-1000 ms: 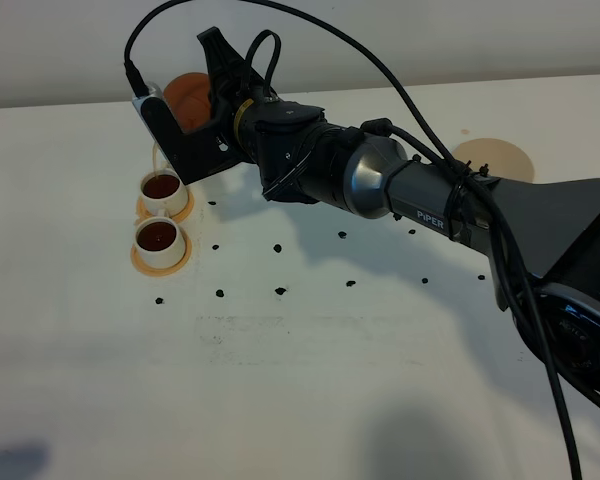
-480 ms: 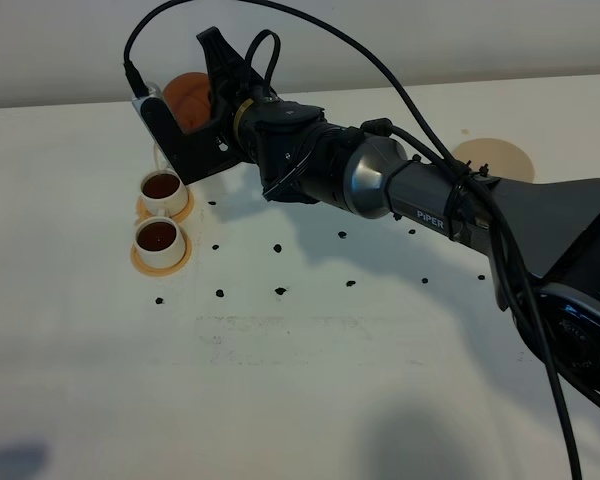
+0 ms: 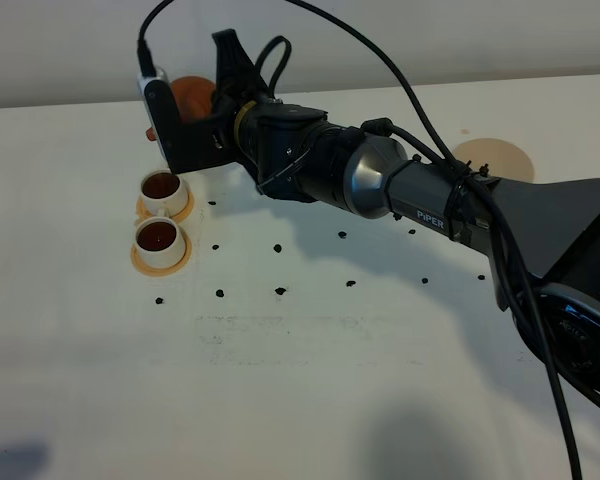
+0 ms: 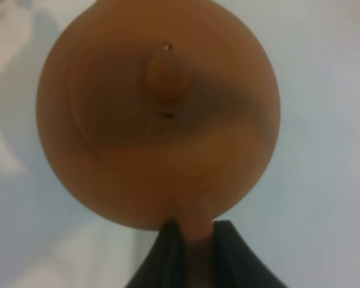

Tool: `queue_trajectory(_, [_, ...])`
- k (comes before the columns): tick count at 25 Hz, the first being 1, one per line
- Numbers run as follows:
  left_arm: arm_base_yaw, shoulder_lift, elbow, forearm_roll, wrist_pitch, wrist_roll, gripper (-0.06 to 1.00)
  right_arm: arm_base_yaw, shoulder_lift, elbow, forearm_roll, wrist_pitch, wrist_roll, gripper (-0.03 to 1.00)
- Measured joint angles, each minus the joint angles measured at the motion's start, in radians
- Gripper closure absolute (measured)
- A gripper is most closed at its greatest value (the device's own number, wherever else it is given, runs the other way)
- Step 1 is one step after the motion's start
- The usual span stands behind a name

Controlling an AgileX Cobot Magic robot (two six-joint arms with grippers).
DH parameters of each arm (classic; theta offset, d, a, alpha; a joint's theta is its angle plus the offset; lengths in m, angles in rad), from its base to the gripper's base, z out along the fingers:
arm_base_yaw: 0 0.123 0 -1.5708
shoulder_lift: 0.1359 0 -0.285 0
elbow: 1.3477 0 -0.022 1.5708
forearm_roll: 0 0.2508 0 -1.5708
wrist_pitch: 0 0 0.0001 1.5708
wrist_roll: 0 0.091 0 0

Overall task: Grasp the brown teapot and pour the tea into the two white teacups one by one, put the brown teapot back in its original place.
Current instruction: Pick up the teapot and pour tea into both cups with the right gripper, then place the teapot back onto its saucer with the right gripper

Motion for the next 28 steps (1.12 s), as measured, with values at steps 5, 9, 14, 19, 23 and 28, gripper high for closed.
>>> queue_trajectory(5, [0.000,0.000,0.000,0.000,0.000,0.000,0.63,-0.001,0.000,0.000,0.161,0.032,0.024,0.88])
queue_trajectory(9, [0.000,0.000,0.000,0.000,0.000,0.000,0.63,-0.013,-0.001,0.000,0.305,0.064,0.058,0.88])
queue_trajectory(14, [0.000,0.000,0.000,0.000,0.000,0.000,0.63,-0.054,-0.034,0.000,0.600,0.097,0.078,0.88])
queue_trajectory(19, [0.000,0.000,0.000,0.000,0.000,0.000,0.63,-0.107,-0.060,0.000,0.875,0.120,0.073,0.88])
queue_trajectory(23, [0.000,0.000,0.000,0.000,0.000,0.000,0.63,-0.121,-0.060,0.000,0.994,0.170,0.058,0.88])
queue_trajectory(28, [0.000,0.000,0.000,0.000,0.000,0.000,0.63,-0.121,-0.048,0.000,1.073,0.180,0.055,0.88])
